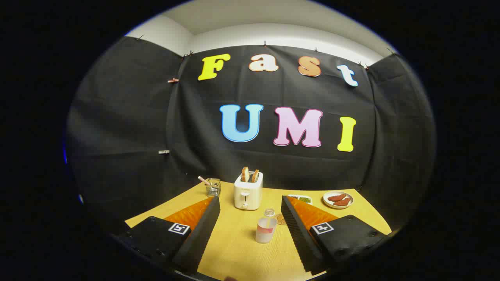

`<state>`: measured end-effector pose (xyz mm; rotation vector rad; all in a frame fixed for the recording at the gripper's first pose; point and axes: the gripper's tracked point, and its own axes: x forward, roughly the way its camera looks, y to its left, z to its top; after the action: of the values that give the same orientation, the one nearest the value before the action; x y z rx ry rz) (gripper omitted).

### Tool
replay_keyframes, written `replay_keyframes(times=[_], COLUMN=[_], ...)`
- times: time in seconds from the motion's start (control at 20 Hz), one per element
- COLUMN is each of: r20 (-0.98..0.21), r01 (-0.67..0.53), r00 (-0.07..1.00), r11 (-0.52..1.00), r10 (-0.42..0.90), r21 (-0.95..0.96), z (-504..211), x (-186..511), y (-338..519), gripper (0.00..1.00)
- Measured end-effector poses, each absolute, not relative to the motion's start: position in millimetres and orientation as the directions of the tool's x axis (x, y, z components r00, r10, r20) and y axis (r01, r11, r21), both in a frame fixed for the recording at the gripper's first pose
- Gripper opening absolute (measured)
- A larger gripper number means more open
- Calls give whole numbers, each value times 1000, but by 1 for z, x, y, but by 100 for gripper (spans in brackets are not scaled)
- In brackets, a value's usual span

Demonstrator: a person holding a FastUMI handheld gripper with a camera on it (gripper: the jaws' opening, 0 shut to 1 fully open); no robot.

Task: Take the bottle from table, then pour the juice into the cup, finally place the bottle on the coaster

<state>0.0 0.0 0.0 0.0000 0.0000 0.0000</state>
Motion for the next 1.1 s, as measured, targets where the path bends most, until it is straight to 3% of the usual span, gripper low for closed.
replay_keyframes(times=[1.1], r20=[-26], r01=[214], r00=[977], r11=[977], r10=[-214], r21=[12], z=[-33], x=[38], y=[-7], gripper=[97])
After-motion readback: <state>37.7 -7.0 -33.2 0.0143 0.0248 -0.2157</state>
